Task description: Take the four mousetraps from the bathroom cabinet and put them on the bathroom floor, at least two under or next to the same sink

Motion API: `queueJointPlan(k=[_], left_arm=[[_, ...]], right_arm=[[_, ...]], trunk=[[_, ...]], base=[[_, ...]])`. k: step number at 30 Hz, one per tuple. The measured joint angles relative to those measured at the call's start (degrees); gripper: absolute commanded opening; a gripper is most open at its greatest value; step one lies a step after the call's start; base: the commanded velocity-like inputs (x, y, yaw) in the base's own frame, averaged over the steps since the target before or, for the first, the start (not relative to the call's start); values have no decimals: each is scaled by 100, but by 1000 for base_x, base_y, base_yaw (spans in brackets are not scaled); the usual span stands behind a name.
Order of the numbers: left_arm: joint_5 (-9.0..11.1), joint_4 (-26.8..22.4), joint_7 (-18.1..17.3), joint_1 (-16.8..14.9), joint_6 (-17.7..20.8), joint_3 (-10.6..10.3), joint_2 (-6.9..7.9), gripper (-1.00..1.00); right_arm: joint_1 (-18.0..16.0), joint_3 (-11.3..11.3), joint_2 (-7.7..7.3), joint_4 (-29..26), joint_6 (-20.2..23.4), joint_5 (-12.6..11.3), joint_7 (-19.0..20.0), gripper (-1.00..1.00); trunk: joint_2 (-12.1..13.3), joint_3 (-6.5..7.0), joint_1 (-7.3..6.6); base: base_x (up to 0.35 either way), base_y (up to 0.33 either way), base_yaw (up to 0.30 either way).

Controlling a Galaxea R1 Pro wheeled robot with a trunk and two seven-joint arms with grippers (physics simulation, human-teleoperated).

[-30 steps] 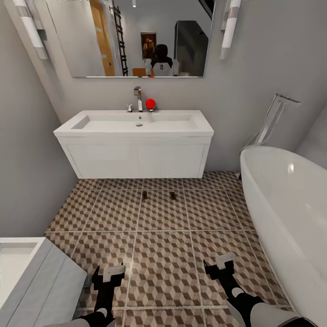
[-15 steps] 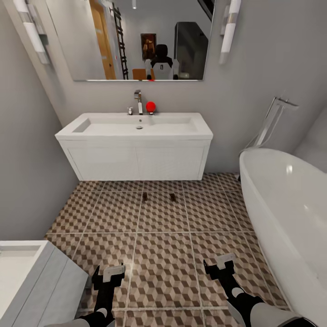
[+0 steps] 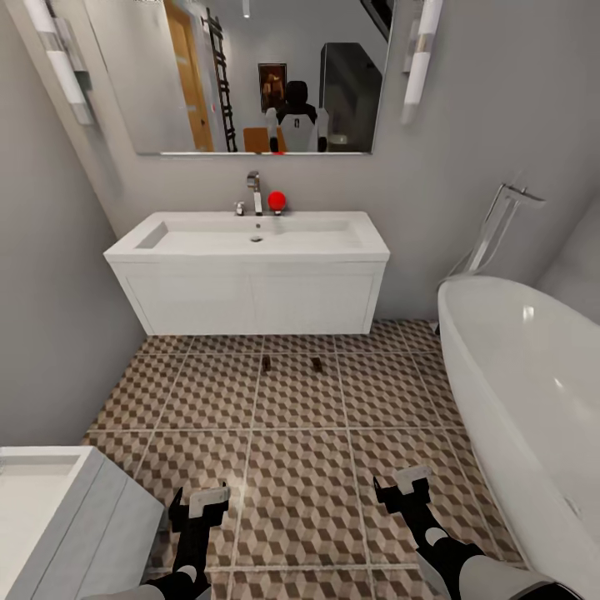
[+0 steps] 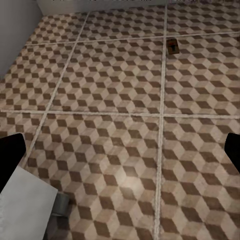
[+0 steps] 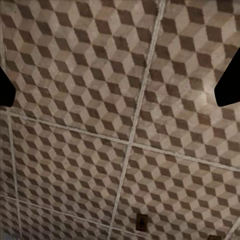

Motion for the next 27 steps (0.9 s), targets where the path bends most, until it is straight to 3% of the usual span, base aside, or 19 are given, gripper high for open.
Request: queueJointPlan(k=[27], left_arm=[[3,2,0,28,1,0,-1,100]], right_arm=[[0,0,0,0,1,0,0,100]], trunk=[[1083,485,-593]], base=[[0,0,0]])
